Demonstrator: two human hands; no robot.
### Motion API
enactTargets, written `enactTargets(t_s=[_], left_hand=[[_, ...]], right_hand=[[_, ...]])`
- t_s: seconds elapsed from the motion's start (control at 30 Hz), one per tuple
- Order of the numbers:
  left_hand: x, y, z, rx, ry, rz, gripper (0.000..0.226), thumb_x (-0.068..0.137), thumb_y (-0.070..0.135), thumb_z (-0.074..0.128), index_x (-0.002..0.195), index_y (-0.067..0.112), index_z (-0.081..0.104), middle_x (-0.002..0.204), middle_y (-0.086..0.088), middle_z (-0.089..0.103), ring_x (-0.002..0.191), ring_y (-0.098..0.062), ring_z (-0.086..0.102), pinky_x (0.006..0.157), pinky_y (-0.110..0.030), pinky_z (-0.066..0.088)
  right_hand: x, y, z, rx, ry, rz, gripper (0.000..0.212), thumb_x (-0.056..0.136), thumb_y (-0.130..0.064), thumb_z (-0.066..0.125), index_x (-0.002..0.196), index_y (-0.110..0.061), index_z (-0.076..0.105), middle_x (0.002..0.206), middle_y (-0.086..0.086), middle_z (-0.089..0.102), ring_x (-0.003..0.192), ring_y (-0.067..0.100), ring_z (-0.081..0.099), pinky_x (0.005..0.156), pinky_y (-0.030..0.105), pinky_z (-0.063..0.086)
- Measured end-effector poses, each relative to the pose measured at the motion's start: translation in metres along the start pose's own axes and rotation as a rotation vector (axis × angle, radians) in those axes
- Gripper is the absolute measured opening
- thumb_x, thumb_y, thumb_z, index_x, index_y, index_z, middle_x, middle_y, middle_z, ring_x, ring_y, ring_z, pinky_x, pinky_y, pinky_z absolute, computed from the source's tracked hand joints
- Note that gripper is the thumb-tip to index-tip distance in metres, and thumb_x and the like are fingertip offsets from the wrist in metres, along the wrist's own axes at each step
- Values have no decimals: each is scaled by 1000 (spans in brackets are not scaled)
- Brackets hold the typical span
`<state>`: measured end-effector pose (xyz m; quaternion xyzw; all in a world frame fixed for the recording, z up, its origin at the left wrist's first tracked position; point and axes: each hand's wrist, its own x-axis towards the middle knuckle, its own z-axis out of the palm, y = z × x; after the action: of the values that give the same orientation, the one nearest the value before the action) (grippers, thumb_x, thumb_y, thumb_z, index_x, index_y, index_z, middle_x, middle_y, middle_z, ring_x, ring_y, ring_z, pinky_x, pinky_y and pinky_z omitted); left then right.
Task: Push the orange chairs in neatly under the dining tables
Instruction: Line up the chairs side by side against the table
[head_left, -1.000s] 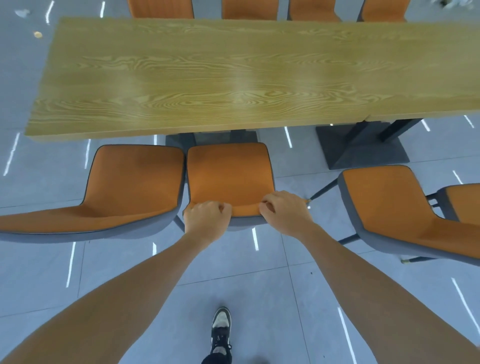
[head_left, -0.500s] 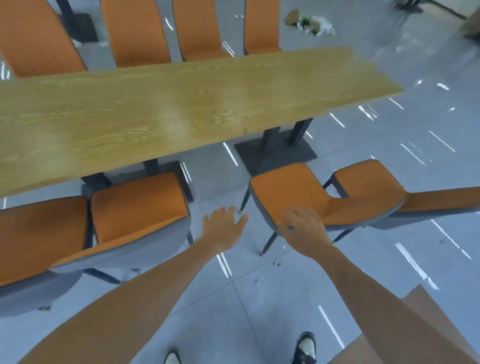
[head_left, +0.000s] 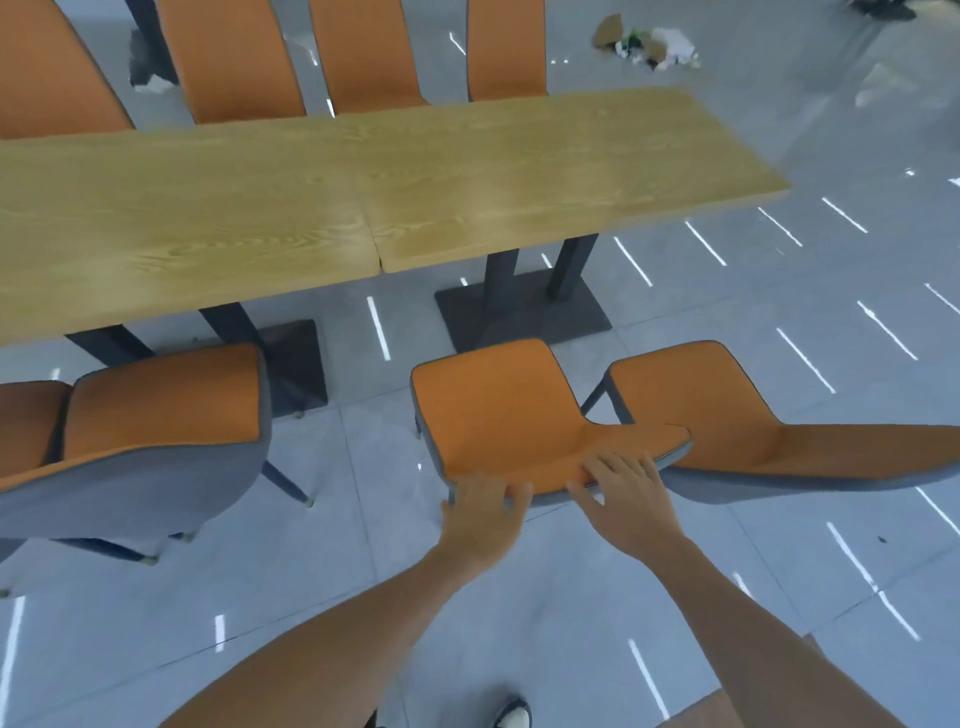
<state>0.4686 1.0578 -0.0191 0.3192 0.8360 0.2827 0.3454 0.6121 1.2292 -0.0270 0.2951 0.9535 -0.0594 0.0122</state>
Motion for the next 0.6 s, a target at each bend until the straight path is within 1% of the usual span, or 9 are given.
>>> enactTargets(t_s=[0.07, 0.13, 0.17, 0.2, 0.23, 0.27, 0.3, 0.4, 0.6], left_hand=[[13, 8, 25, -69, -13, -70, 33, 91, 58, 27, 81, 32, 45, 105, 5, 52, 110, -23, 44, 97, -51, 36], [31, 13, 42, -108, 13, -107, 38, 90, 59, 25, 85, 31, 50, 109, 2, 51, 111, -22, 40, 99, -51, 33], [40, 15, 49, -132, 53, -102, 38, 92, 54, 26, 79, 28, 51, 102, 2, 54, 105, -22, 43, 96, -48, 36], [48, 16, 54, -166, 110, -98, 37, 94, 45, 30, 70, 25, 49, 89, 3, 55, 93, -21, 46, 88, -44, 41], [53, 17, 59, -202, 167, -108, 36, 94, 35, 33, 62, 22, 42, 73, 5, 52, 79, -18, 47, 76, -39, 44], [58, 17, 64, -235, 216, -124, 37, 92, 27, 37, 56, 19, 36, 61, 7, 46, 67, -15, 45, 65, -34, 41], [63, 17, 67, -255, 250, -144, 37, 90, 21, 38, 54, 17, 32, 55, 6, 42, 61, -12, 42, 60, -31, 36], [89, 20, 63, -209, 273, -131, 37, 86, 18, 37, 50, 16, 29, 49, 4, 39, 63, -11, 44, 60, -30, 35], [175, 46, 28, -199, 242, -71, 44, 88, 14, 42, 47, 16, 28, 44, 6, 31, 51, -10, 31, 51, -27, 25]], right_hand=[[9, 21, 7, 25, 42, -19, 33, 91, -52, 57, 91, -21, 68, 93, -8, 67, 96, 17, 59, 100, 39, 38], [25, 42, 12, 59, 72, 29, 33, 89, -48, 59, 74, -19, 64, 76, -6, 63, 79, 19, 57, 88, 35, 46], [35, 51, 15, 49, 88, 37, 34, 87, -44, 59, 65, -19, 60, 67, -6, 58, 70, 19, 53, 78, 35, 47], [43, 58, 16, 30, 102, 17, 35, 85, -41, 58, 59, -18, 56, 60, -5, 53, 63, 19, 48, 69, 34, 45], [50, 63, 19, 15, 120, -24, 37, 84, -38, 56, 53, -16, 52, 54, -4, 47, 56, 19, 43, 61, 34, 41], [56, 66, 21, 17, 140, -61, 39, 82, -35, 53, 49, -16, 47, 48, -3, 42, 51, 19, 38, 55, 31, 35], [60, 68, 24, 25, 170, -83, 40, 81, -32, 50, 46, -15, 42, 44, -3, 37, 47, 19, 33, 52, 29, 29], [79, 76, 31, 46, 243, -109, 39, 79, -26, 48, 44, -17, 36, 41, -2, 32, 41, 19, 28, 52, 27, 20], [163, 97, 17, 64, 270, -66, 38, 79, -28, 45, 45, -23, 27, 44, -8, 22, 40, 17, 24, 49, 25, 19]])
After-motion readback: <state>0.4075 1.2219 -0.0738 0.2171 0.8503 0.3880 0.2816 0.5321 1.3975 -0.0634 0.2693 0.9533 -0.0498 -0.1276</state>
